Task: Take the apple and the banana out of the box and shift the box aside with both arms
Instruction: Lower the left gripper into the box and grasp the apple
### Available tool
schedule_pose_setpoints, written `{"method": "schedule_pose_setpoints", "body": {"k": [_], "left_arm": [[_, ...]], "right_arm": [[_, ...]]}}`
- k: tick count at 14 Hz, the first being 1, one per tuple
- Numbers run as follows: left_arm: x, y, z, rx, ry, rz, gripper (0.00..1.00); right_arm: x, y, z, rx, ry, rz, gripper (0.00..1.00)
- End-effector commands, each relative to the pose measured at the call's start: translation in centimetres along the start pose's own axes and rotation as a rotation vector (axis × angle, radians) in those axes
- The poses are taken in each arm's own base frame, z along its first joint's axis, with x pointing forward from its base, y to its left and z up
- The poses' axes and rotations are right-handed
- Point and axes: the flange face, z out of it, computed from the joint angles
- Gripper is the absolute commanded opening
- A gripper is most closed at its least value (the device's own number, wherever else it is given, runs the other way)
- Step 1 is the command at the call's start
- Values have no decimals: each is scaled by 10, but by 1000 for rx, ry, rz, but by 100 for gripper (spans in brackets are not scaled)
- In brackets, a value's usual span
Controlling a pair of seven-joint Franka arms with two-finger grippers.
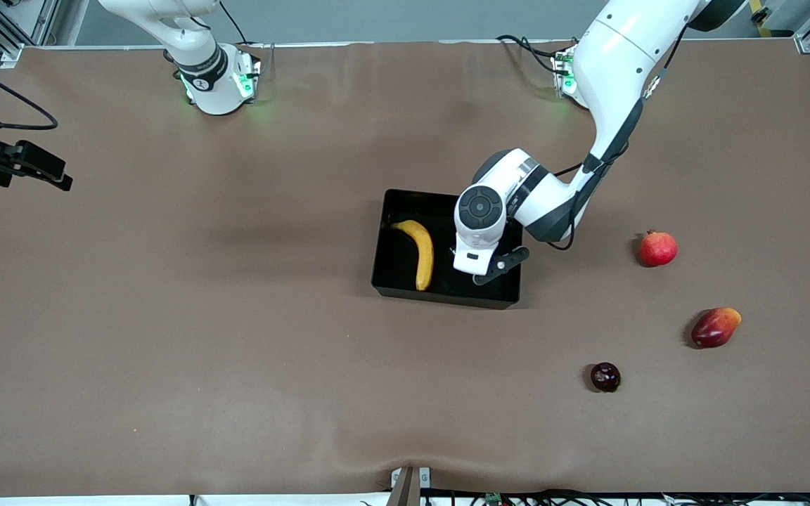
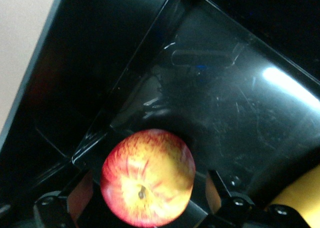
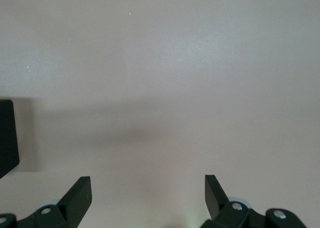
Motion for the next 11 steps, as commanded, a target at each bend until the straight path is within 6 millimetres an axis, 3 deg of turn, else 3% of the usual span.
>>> {"method": "schedule_pose_setpoints", "body": {"k": [1,3,4,7,9,11], "left_arm": [[1,8,10,-11,33,-35,100],[3,9,10,-28,36,-50,97],[3,9,8,-31,36,-52,80],[5,9,-2,-44,34,-60,2],[7,9,-22,-58,50,-58,0],[10,3,-54,-57,72,-62,0]], "right_arm": [[0,3,-3,-13,5,3,100],[0,1,-3,-14,5,0,100],[0,1,-3,-12,5,0,100],[0,1,-3,-14,5,-2,100],[0,0,-3,-12,5,-2,100],[0,1,-3,-14,5,0,100]]}}
